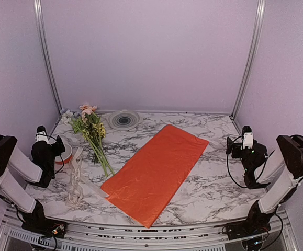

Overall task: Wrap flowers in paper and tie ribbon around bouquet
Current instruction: Adjust the folded wrapping paper at the center of the board, then pick up the folded wrapping paper from the center of the board.

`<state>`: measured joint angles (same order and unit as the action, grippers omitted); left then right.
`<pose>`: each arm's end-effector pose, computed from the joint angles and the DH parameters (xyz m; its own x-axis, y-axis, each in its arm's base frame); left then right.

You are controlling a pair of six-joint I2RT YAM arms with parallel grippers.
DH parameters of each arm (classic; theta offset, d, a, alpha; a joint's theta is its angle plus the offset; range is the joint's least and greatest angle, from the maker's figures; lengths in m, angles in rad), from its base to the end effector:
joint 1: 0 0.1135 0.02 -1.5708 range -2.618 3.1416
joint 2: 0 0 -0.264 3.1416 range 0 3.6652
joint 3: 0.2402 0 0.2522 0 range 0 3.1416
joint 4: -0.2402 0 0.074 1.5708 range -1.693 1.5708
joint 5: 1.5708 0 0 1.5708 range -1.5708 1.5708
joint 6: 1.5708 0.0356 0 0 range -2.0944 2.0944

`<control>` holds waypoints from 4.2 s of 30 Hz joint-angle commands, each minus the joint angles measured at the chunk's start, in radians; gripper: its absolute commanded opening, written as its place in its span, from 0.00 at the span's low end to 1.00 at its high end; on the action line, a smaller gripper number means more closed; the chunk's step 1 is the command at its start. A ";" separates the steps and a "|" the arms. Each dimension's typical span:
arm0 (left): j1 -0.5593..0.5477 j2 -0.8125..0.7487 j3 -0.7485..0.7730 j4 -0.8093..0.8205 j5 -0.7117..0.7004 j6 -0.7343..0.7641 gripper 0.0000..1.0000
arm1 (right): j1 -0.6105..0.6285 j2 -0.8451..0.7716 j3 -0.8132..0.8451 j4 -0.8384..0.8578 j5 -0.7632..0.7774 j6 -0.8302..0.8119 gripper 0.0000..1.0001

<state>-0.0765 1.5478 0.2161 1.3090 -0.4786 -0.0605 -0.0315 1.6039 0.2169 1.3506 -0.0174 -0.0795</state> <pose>0.2364 -0.0017 0.1513 0.0011 -0.0539 -0.9985 -0.3919 0.9187 -0.0500 0.2419 -0.0070 0.1435 -0.0374 -0.0783 -0.9962 0.0112 0.9968 -0.0787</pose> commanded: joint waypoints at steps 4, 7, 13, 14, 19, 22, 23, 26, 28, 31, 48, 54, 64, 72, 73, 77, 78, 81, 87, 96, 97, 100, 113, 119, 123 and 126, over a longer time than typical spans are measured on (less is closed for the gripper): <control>-0.001 -0.038 0.007 -0.023 0.017 0.015 0.99 | 0.010 -0.004 0.019 -0.002 -0.002 -0.003 1.00; -0.037 -0.133 0.042 -0.153 0.027 0.071 0.99 | 0.010 -0.004 0.018 -0.002 -0.004 -0.003 1.00; -0.098 -0.416 0.119 -0.293 0.208 -0.069 0.99 | 0.014 -0.180 0.093 -0.253 0.034 0.010 1.00; -0.125 -0.426 0.162 -0.381 0.231 -0.101 0.94 | 0.015 -0.233 0.170 -0.435 0.033 0.061 0.99; -0.345 -0.310 0.460 -0.891 0.283 -0.098 0.71 | 0.052 -0.239 0.566 -1.152 -0.137 0.249 0.60; -0.435 -0.212 0.569 -1.106 0.313 -0.121 0.64 | 0.144 -0.172 0.671 -1.335 -0.138 0.281 0.57; -0.454 -0.182 0.589 -1.158 0.309 -0.140 0.59 | 0.178 -0.148 0.685 -1.378 -0.115 0.291 0.57; -0.496 -0.103 0.632 -1.315 0.326 -0.177 0.43 | 0.278 -0.075 0.711 -1.474 -0.069 0.324 0.55; -0.520 -0.064 0.643 -1.386 0.342 -0.212 0.41 | 0.319 -0.026 0.715 -1.498 -0.072 0.345 0.54; -0.545 -0.047 0.616 -1.418 0.366 -0.261 0.42 | 0.348 0.062 0.731 -1.511 -0.103 0.366 0.54; -0.666 0.087 0.531 -1.304 0.632 -0.344 0.55 | 0.345 0.743 1.459 -1.472 -0.342 0.440 0.51; -0.678 0.098 0.538 -1.222 0.692 -0.350 0.57 | 0.339 0.866 1.911 -1.662 -0.305 0.349 0.51; -0.668 -0.096 0.478 -1.212 0.343 -0.387 0.67 | 0.700 0.323 1.260 -1.668 0.101 0.109 0.77; -0.497 -0.097 0.574 -1.355 0.260 -0.386 0.74 | 1.213 0.389 1.334 -1.716 0.141 0.003 0.69; -0.495 -0.108 0.569 -1.352 0.253 -0.382 0.74 | 1.233 0.406 1.353 -1.722 0.113 -0.002 0.67; -0.488 -0.123 0.561 -1.349 0.266 -0.373 0.74 | 1.294 0.499 1.434 -1.777 0.091 0.001 0.71; -0.488 -0.122 0.558 -1.348 0.273 -0.372 0.74 | 1.305 0.522 1.450 -1.782 0.123 0.005 0.79; -0.488 -0.110 0.556 -1.341 0.296 -0.372 0.74 | 1.331 0.597 1.509 -1.820 0.169 -0.012 0.87; -0.489 -0.104 0.551 -1.318 0.340 -0.374 0.75 | 1.345 0.674 1.601 -1.912 0.314 -0.020 0.82; -0.488 -0.073 0.548 -1.296 0.367 -0.368 0.75 | 1.345 0.660 1.576 -1.932 0.332 0.021 0.72; -0.488 -0.070 0.550 -1.295 0.368 -0.366 0.75 | 1.347 0.658 1.570 -1.920 0.340 0.019 0.71; -0.489 -0.066 0.554 -1.298 0.367 -0.360 0.75 | 1.346 0.666 1.569 -1.926 0.378 0.018 0.65; -0.489 -0.087 0.544 -1.298 0.365 -0.342 0.75 | 1.335 0.612 1.580 -1.927 0.434 0.077 0.00; -0.490 -0.118 0.536 -1.290 0.347 -0.310 0.75 | 1.286 0.494 1.509 -1.857 0.363 0.112 0.00; -0.491 -0.167 0.522 -1.271 0.327 -0.295 0.75 | 1.193 0.373 1.429 -1.787 0.264 0.168 0.00; -0.508 -0.211 0.486 -1.240 0.304 -0.271 0.73 | 1.085 0.230 1.280 -1.653 0.199 0.248 0.00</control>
<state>-0.5655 1.4071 0.7410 0.0105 -0.1341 -0.3740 1.1793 1.9968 1.6264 -0.4717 0.2810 0.0559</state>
